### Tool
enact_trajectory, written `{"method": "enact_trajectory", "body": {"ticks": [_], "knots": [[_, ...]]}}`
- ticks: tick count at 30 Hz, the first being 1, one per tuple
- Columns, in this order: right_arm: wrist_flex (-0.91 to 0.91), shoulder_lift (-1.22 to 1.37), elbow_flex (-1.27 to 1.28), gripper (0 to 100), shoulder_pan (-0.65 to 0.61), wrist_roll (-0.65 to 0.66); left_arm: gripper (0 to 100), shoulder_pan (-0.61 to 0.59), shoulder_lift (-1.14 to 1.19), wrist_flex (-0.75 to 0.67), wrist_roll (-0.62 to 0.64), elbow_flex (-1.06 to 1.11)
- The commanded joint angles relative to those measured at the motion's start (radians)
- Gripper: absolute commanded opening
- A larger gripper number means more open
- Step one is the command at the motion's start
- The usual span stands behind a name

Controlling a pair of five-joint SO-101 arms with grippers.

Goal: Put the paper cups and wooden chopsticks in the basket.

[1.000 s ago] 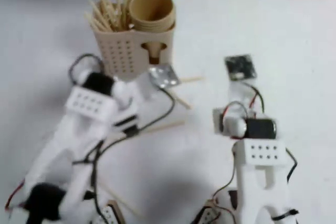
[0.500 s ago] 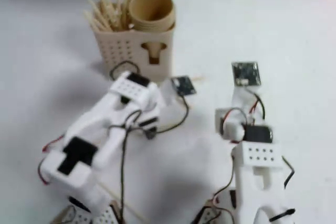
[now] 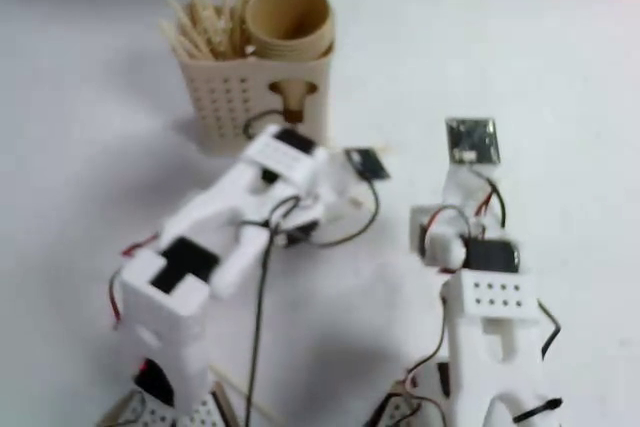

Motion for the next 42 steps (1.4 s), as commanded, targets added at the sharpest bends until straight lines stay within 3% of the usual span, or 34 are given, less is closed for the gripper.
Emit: {"method": "enact_trajectory", "body": {"ticks": [1, 14, 23, 31, 38, 42], "knots": [[-0.010, -0.028, -0.003, 2.8, 0.013, -0.011, 2, 0.041, -0.114, 0.041, 0.072, -0.028], [-0.008, -0.027, -0.003, 2.8, 0.015, -0.012, 2, 0.027, -0.745, 0.229, 0.209, -0.075], [-0.008, -0.024, -0.003, 2.8, 0.015, -0.012, 2, -0.074, -0.944, 0.140, 0.328, -0.411], [-0.008, -0.024, -0.003, 2.8, 0.013, -0.012, 2, -0.180, -0.943, -0.235, 0.420, -0.457], [-0.013, -0.030, 0.015, 2.8, 0.012, -0.012, 2, -0.245, -0.943, -0.689, 0.562, -0.209], [-0.013, -0.030, 0.015, 2.8, 0.012, -0.012, 2, -0.282, -0.943, -0.925, 0.566, -0.035]]}}
